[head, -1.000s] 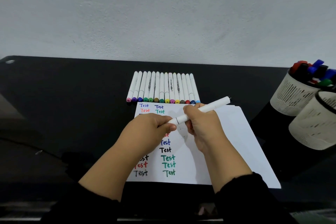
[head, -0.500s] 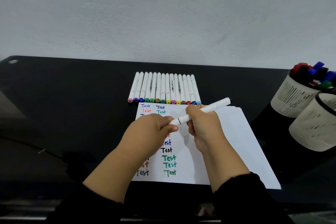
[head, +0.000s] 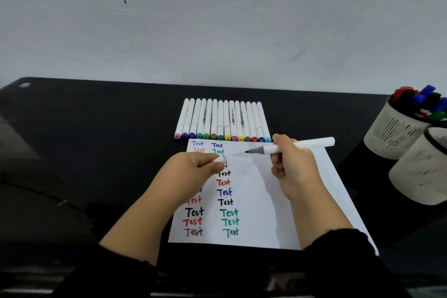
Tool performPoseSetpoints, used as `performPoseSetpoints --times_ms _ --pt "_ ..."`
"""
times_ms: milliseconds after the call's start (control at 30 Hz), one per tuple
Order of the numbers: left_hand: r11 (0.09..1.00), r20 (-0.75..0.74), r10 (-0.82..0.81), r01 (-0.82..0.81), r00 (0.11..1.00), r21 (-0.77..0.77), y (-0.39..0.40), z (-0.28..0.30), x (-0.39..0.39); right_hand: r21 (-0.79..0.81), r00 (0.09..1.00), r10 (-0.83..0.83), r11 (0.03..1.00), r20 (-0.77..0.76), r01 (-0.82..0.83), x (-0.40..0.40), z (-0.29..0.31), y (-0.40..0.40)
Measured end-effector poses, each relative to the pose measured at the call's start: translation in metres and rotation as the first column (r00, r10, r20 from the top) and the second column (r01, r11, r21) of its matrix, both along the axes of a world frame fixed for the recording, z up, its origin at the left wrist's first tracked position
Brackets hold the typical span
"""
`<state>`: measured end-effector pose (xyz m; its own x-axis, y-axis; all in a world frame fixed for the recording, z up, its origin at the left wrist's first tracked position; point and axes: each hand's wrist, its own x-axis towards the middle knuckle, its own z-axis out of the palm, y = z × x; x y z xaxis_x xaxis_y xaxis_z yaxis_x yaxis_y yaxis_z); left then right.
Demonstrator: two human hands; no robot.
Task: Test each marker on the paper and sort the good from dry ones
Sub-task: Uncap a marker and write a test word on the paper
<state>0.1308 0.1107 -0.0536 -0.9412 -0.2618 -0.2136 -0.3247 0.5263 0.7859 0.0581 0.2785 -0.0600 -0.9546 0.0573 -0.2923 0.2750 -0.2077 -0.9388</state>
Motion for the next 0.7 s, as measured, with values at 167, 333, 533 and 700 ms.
performPoseSetpoints --times_ms 167,333,533,700 --pt "0.998 -0.043 -0.008 0.005 0.999 -0.067 -0.001 -0.005 -0.005 0.107 0.99 0.094 0.991 -0.103 -0.083 -0.01 0.007 -0.002" --pt "0.991 -0.055 -0.032 0.024 0.998 -0.134 -0.007 -0.009 -0.015 0.316 0.971 0.161 0.943 -0.176 -0.099 -0.032 0.014 -0.021" --pt "0.989 -0.088 -0.023 0.01 0.996 -0.147 -0.014 -0.014 -0.025 0.415 0.967 0.139 0.909 -0.212 -0.039 -0.049 -0.009 -0.038" --pt "0.986 -0.092 -0.003 -0.012 0.996 -0.165 -0.019 -0.016 -0.03 0.413 0.962 0.126 0.911 -0.243 -0.015 -0.053 -0.024 -0.038"
